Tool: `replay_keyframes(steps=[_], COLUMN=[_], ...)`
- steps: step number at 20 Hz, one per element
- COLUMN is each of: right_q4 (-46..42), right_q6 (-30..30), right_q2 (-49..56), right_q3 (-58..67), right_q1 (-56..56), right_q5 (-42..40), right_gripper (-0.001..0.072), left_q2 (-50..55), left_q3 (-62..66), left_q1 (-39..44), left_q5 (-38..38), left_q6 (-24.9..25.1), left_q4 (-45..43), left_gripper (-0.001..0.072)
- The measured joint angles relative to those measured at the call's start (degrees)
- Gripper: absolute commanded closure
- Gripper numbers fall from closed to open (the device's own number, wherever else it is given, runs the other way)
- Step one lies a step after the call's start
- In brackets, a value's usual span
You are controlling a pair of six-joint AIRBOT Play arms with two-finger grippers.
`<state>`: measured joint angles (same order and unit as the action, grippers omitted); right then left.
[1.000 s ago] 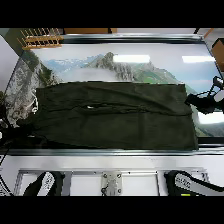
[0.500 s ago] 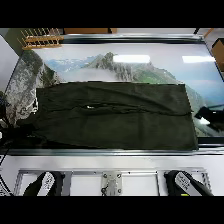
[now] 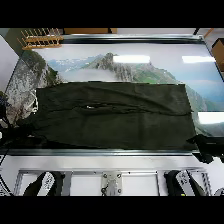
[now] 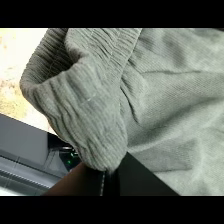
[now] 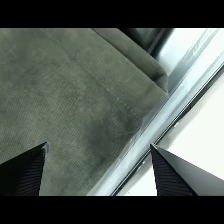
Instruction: Fold the clothes and pants, and hang the long-sleeved shirts on hangers.
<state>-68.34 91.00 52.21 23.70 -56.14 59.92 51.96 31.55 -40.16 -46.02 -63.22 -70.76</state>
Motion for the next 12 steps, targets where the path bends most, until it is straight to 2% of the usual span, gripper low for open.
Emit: replay_keyframes(steps=[12], right_q4=[2.1], right_q6=[-1.1], right_q2=[0.9], right_q3=[-3.0], right_q1=[5.1], right_q5=[-8.1], right_gripper=[0.0001], left_q2=[0.0], left_q3=[0.0], left_q1=[0.0], left_q5=[0.0], left_q6=[0.0], left_q4=[0.0], left_gripper=[0.0686])
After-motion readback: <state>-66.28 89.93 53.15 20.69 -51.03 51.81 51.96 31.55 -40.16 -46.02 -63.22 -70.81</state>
